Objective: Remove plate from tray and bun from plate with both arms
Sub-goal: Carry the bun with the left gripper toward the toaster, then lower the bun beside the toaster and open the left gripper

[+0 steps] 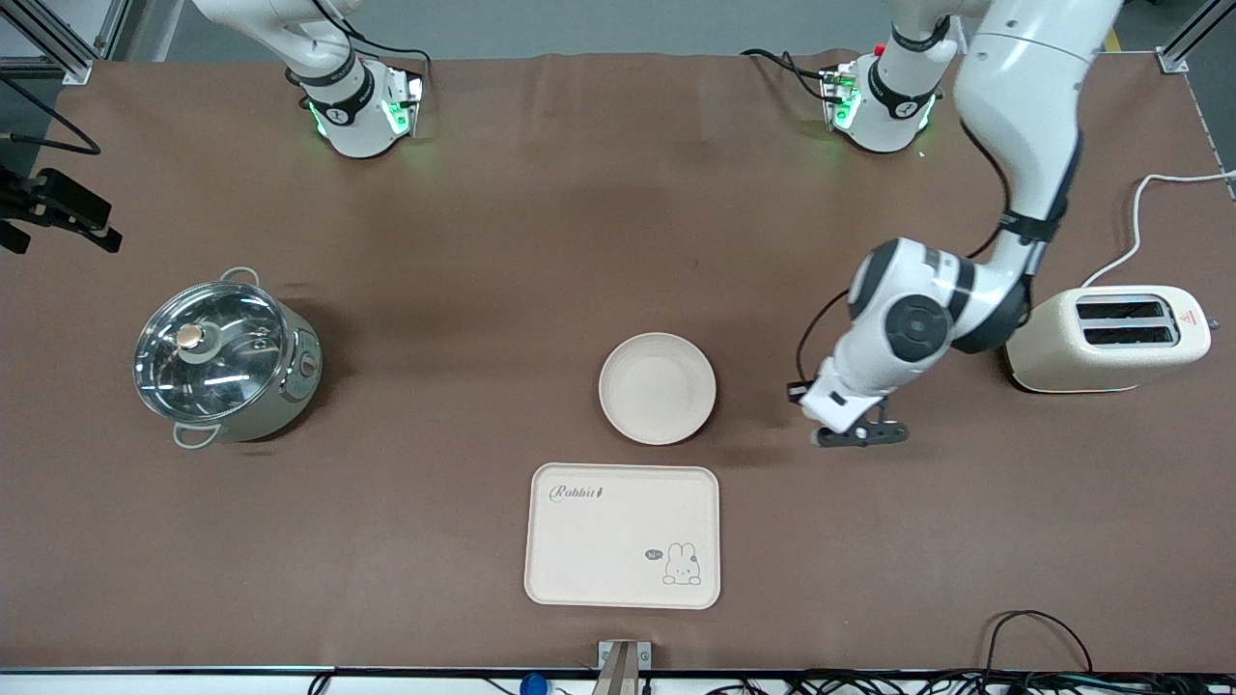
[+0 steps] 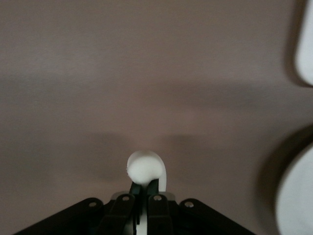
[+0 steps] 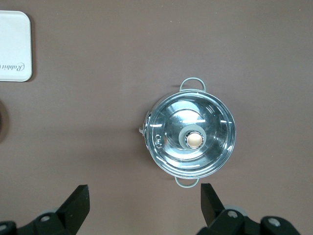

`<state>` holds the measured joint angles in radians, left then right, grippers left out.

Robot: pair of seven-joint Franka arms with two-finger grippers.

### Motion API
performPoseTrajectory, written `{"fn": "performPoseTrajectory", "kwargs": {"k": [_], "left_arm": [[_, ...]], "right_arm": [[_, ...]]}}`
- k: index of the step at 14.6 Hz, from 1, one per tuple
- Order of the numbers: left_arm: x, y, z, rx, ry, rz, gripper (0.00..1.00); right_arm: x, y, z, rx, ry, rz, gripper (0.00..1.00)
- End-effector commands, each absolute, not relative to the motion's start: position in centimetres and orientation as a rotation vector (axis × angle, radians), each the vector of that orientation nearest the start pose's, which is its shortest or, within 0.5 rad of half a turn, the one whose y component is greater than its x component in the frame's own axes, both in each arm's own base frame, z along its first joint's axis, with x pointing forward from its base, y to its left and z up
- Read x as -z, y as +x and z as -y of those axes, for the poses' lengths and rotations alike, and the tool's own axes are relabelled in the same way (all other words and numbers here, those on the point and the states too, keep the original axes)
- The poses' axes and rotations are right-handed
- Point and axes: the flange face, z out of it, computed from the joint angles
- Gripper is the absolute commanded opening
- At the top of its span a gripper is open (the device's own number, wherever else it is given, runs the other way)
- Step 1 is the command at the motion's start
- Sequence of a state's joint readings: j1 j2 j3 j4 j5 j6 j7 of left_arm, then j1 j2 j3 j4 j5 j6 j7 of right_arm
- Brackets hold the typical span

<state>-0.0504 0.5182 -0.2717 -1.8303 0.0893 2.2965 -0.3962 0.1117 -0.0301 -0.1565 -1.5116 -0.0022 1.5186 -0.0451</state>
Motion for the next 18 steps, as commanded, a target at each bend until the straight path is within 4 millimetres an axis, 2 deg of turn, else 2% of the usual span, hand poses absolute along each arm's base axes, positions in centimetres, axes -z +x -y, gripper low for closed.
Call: {"fn": "performPoseTrajectory", "kwargs": {"k": [1,2,4,5,7,10,18], "left_arm": [[-24.0,61.2,15.1,-0.105,-3.215,0.091,0.08],[-23.4,61.3,14.7,-0.119,-3.218,0.082,0.24],[-22.1,61.9,12.5,-0.114,-3.227,0.134,0.64],[-22.0,62.3,11.5,-0.082,-3.235,0.128,1.0],[-22.4,62.6,11.4,-0.058,-3.241,0.084,1.0],[-24.1,63.3,11.6,-0.019,-3.239,0.078,1.0],[-23.6,63.0,11.4,-0.034,-3.237,0.05,1.0]], "right_arm": [[-66.5,52.9,2.9,0.063,-3.151,0.01,1.0],[-66.5,52.9,2.9,0.061,-3.151,0.01,1.0],[-66.5,52.8,3.0,0.058,-3.152,0.01,1.0],[-66.4,52.8,2.9,0.051,-3.152,0.01,1.0],[-66.4,52.8,3.0,0.046,-3.152,0.008,1.0],[-66.5,52.5,2.9,0.029,-3.151,0.01,1.0],[-66.5,52.5,2.2,0.03,-3.152,0.024,1.0]]}}
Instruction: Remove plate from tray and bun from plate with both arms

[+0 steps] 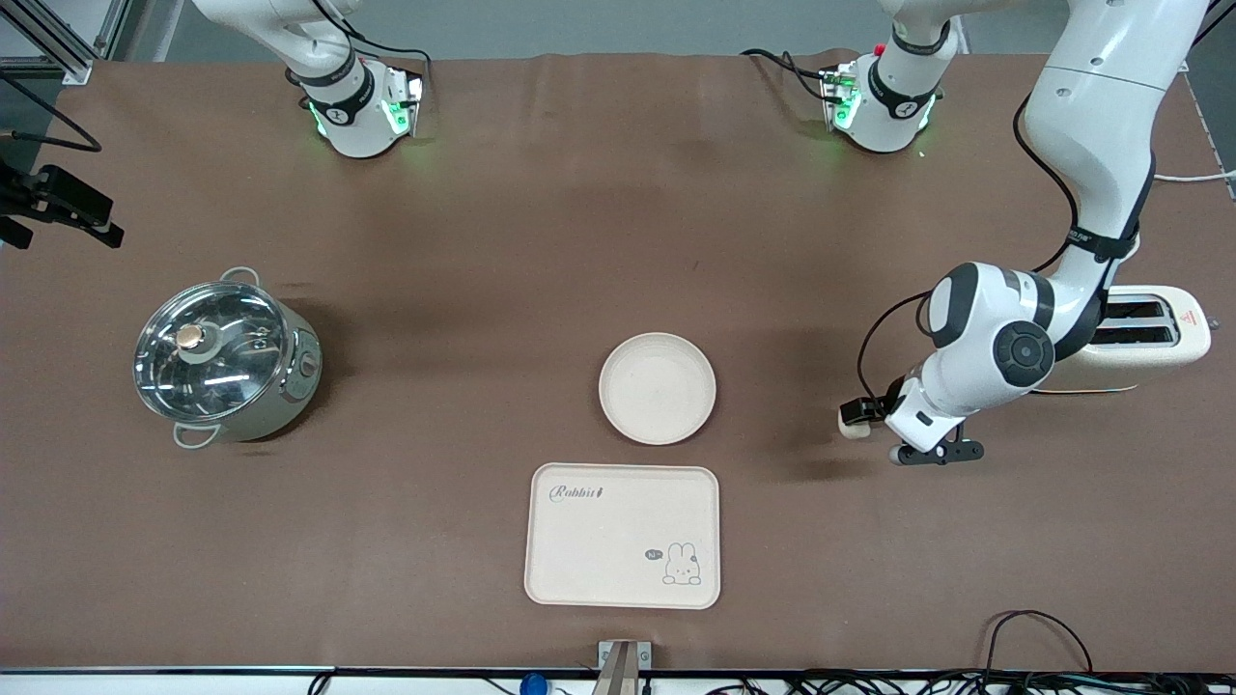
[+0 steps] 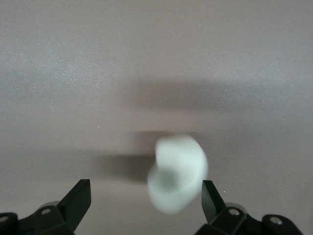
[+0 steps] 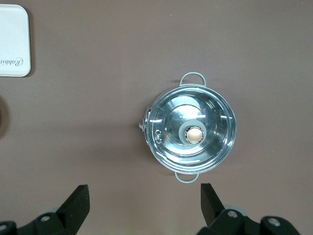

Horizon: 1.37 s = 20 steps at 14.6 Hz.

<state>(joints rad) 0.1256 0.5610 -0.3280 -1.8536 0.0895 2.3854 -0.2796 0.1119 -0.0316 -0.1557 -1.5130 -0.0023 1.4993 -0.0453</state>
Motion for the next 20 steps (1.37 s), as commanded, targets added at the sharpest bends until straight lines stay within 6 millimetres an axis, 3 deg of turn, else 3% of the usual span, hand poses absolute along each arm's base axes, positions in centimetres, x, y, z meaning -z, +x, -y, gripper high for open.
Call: {"fn": "performPoseTrajectory", "kwargs": {"k": [1,4,6,9,13,15,18,20], "left_arm": [[-23.5,63.0,11.3,-0.036,-3.237,0.045,1.0],[-24.7,63.4,11.3,0.001,-3.236,0.042,1.0],[-29.1,64.1,10.8,0.118,-3.223,-0.003,1.0],[-40.2,64.1,9.7,0.208,-3.169,-0.003,1.0],[-52.4,63.9,9.0,0.074,-3.133,0.025,1.0],[-55.6,62.7,8.4,0.029,-3.118,0.032,1.0],[-61.4,59.3,7.9,0.096,-3.089,-0.038,1.0],[-63.3,57.0,8.5,0.094,-3.068,-0.041,1.0]], "right_arm": [[-66.6,52.5,2.2,0.027,-3.151,0.024,1.0],[-66.5,52.5,2.2,0.027,-3.15,0.025,1.0],[-66.5,52.6,2.3,0.032,-3.152,0.022,1.0],[-66.6,52.5,2.2,0.03,-3.15,0.025,1.0],[-66.6,52.6,1.8,0.035,-3.151,0.037,1.0],[-66.6,52.6,1.8,0.035,-3.151,0.037,1.0],[-66.6,52.6,1.8,0.037,-3.151,0.037,1.0],[-66.7,52.6,1.8,0.039,-3.151,0.034,1.0]]}}
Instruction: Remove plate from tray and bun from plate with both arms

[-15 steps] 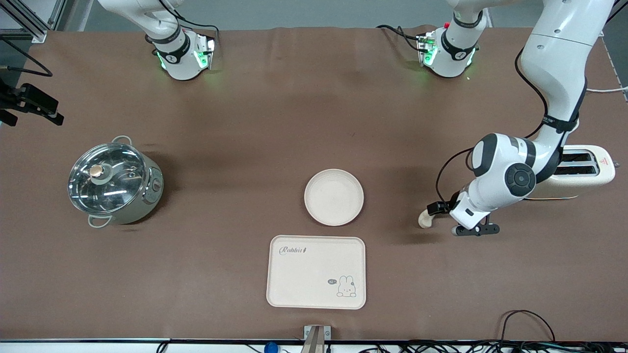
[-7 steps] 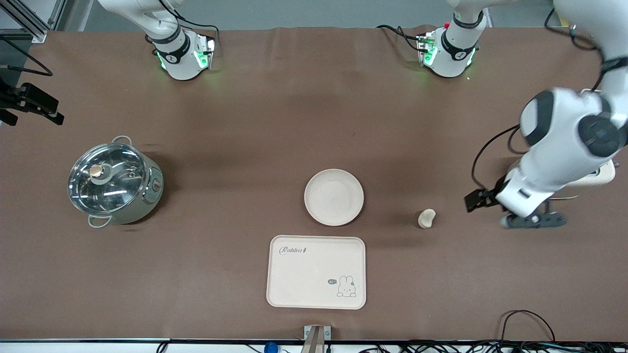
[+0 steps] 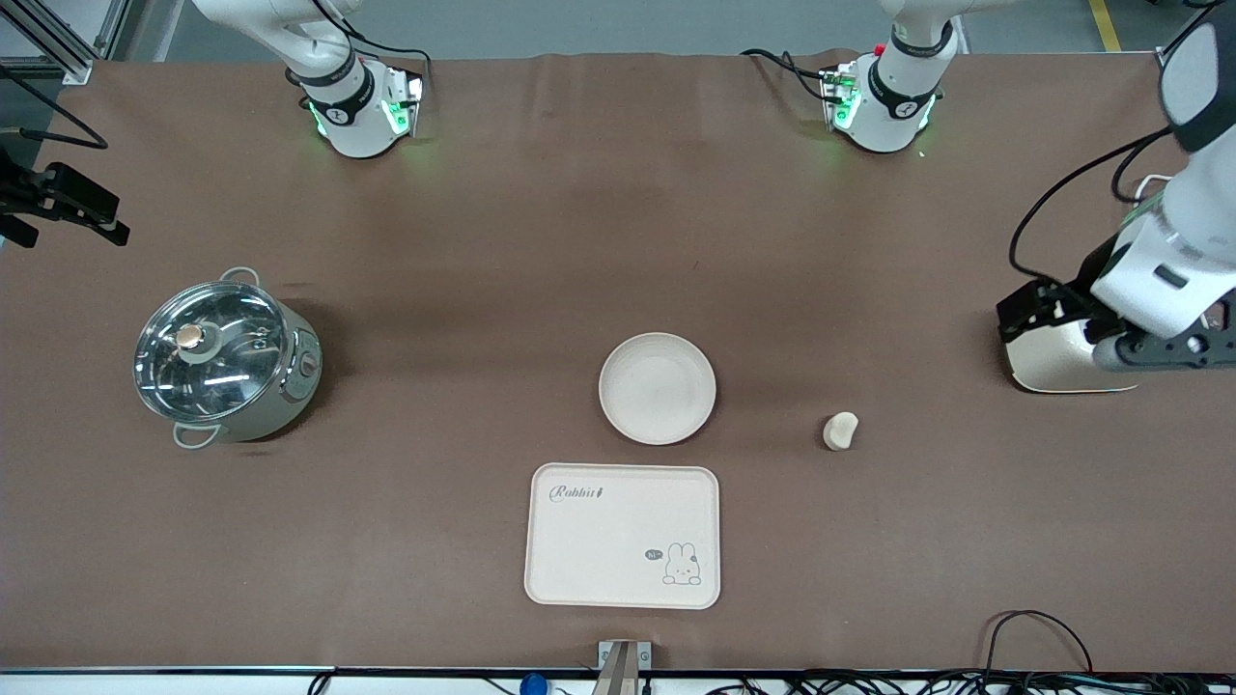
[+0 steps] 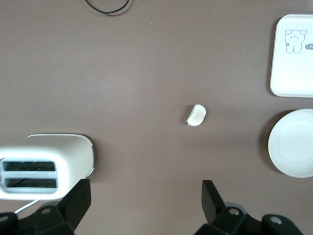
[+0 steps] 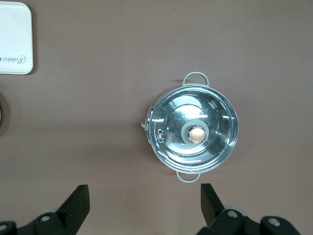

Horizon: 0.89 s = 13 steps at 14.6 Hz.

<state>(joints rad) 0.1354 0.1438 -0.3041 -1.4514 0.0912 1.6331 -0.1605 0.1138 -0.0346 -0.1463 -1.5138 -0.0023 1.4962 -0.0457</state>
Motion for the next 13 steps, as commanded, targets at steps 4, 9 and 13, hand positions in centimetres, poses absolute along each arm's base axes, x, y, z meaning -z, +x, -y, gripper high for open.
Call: {"fn": "performPoseTrajectory", "kwargs": {"k": [4,9,13], "left_arm": [[-63.6,54.5,7.8,0.092,-3.105,-0.008,1.0],[-64.0,53.9,6.8,0.152,-3.142,0.016,1.0],[-65.4,55.3,7.3,0.175,-3.139,0.017,1.0]], "right_arm": [[-66.7,52.6,1.9,0.039,-3.151,0.032,1.0],[-66.7,52.7,1.9,0.042,-3.151,0.034,1.0],[-66.8,52.6,1.8,0.044,-3.151,0.034,1.0]]}}
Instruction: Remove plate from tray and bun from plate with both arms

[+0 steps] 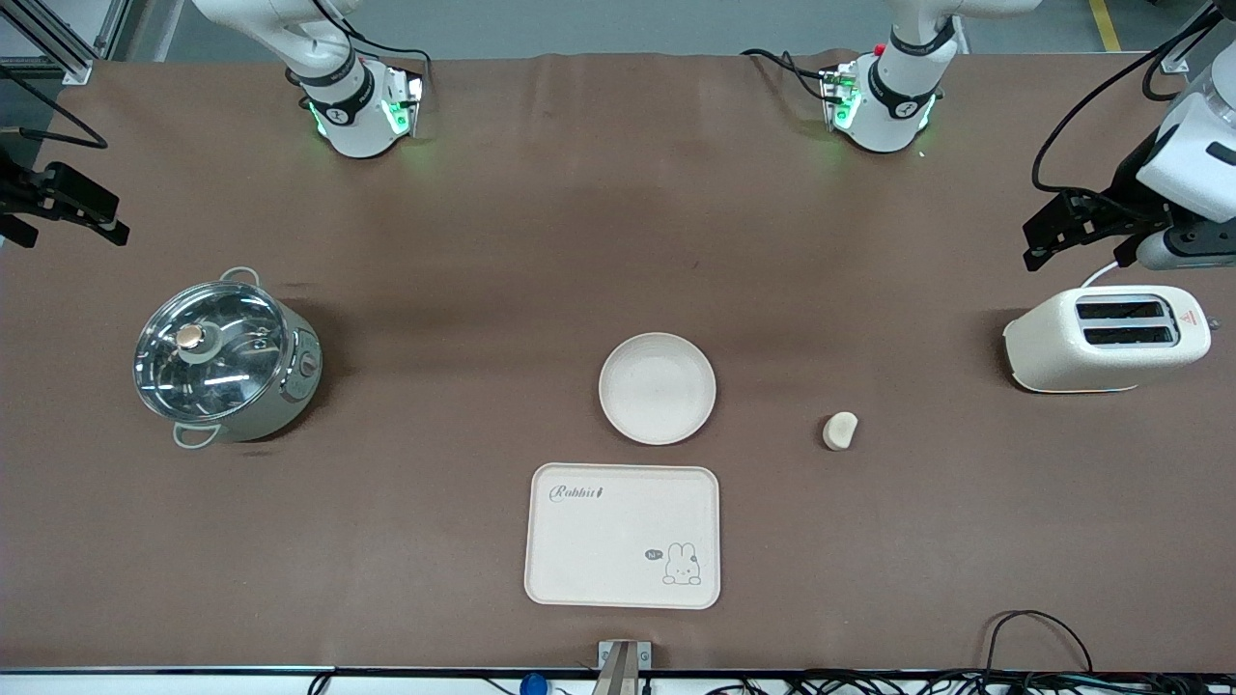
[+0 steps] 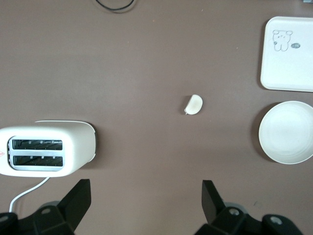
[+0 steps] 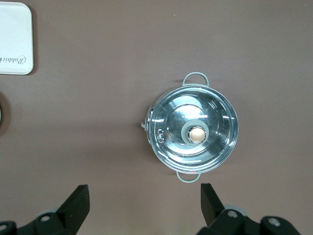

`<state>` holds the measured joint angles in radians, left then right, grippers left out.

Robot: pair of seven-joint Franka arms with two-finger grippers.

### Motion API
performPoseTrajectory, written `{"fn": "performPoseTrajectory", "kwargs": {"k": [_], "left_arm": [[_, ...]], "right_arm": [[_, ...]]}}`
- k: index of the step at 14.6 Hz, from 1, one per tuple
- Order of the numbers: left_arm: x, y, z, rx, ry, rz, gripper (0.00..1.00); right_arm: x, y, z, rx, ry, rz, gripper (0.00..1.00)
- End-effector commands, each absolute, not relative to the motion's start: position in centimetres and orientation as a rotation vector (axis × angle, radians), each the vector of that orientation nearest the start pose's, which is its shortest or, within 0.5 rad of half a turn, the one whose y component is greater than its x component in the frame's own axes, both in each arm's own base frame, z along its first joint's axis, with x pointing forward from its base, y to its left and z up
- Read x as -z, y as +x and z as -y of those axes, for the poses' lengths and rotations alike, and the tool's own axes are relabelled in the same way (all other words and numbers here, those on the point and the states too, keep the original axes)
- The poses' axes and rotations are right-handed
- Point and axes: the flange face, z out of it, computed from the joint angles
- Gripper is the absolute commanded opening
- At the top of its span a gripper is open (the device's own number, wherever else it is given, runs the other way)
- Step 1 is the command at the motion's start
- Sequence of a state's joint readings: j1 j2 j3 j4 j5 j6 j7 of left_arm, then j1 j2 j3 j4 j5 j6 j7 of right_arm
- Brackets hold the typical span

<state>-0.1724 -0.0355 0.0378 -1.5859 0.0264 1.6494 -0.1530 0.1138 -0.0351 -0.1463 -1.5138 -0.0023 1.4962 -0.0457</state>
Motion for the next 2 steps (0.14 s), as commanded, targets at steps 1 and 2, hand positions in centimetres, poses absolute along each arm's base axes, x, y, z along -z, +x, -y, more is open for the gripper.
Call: {"fn": "performPoseTrajectory", "kwargs": {"k": [1,2], "left_arm": [[-65.47,55.26,7.38,0.178,-3.135,0.014,1.0],[-65.48,55.23,7.58,0.179,-3.129,0.007,1.0]], "right_arm": [[-66.67,52.68,1.8,0.04,-3.151,0.034,1.0],[-66.75,52.63,1.8,0.042,-3.151,0.037,1.0]]}}
